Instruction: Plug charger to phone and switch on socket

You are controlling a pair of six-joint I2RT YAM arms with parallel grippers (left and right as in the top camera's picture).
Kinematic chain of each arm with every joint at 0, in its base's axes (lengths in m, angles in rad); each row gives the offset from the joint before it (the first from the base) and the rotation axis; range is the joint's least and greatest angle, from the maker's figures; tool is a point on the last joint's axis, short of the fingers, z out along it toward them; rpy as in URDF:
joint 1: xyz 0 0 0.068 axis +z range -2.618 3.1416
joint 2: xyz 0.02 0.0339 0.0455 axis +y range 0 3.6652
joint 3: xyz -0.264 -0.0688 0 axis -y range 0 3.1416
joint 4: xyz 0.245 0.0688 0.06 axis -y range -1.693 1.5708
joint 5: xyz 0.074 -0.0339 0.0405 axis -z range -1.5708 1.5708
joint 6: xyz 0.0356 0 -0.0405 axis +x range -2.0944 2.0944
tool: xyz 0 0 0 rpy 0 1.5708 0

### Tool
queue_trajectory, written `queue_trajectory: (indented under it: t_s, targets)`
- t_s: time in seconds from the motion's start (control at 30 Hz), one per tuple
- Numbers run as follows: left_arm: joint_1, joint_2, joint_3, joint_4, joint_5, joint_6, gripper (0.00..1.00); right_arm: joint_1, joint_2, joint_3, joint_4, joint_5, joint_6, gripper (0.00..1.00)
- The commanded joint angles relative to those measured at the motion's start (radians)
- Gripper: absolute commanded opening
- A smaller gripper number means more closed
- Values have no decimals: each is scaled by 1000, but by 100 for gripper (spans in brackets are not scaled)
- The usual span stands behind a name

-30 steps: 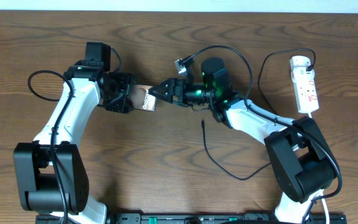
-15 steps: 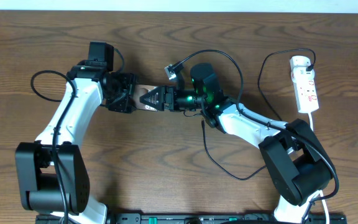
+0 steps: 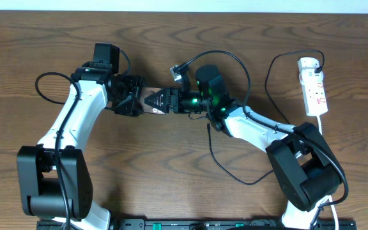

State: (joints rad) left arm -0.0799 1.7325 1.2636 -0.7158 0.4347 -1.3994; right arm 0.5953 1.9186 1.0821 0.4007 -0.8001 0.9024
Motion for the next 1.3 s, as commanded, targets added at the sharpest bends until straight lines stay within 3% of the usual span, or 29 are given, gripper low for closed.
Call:
queue_trajectory:
  t_s: [0.0,0.33,0.47,1.27]
  targets:
    - [0,-9,-1,3,30,-13,7,11,-2,11,-2,16,-26,76]
    - [0,-9,-1,4,29,-13,7,15,-2,11,-36,57,-44,75]
    - [0,-9,-1,4,29,-13,7,15,-2,11,-67,96,-42,70]
    - [-46,-9,-1,19,26,-13,7,15,-2,11,-95,140,-39,73]
